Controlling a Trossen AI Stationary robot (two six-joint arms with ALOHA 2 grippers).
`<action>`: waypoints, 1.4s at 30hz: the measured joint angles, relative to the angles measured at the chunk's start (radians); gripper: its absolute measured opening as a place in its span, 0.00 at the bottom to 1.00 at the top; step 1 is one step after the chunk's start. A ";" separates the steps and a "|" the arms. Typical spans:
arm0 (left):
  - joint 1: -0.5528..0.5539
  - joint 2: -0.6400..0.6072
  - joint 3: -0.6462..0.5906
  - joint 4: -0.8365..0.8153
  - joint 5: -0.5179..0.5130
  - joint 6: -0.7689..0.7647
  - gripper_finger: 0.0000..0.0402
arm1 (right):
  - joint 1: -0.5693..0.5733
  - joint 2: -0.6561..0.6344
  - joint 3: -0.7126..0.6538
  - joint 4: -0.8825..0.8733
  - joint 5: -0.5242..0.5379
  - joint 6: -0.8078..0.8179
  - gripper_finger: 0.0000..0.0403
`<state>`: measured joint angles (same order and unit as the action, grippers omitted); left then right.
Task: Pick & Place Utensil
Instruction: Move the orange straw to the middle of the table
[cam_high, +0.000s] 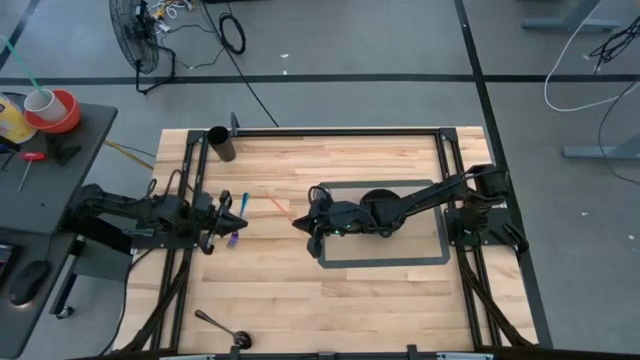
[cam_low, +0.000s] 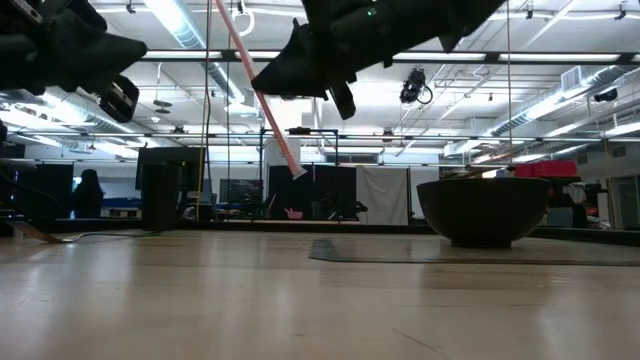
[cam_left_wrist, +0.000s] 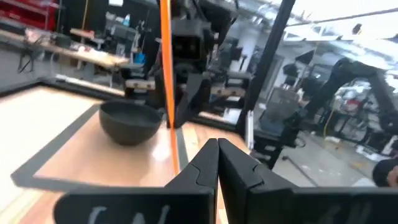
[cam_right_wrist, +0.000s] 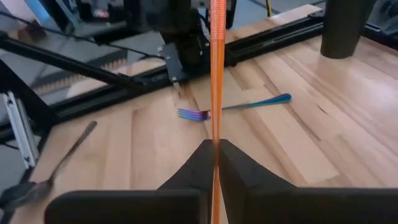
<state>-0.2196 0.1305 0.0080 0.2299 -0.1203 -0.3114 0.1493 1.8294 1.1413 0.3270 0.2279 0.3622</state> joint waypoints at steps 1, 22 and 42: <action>-0.007 0.016 0.000 0.006 -0.021 0.006 0.03 | 0.002 0.000 -0.011 0.024 0.000 0.005 0.06; -0.019 0.151 0.000 0.062 -0.305 0.098 0.04 | 0.003 0.186 0.362 -0.785 -0.114 0.081 0.01; -0.019 0.151 0.000 0.057 -0.306 0.068 0.04 | -0.022 0.198 0.244 -0.891 -0.136 0.135 0.14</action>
<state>-0.2386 0.2813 0.0082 0.2867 -0.4267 -0.2436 0.1274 2.0274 1.3853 -0.5640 0.0919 0.4969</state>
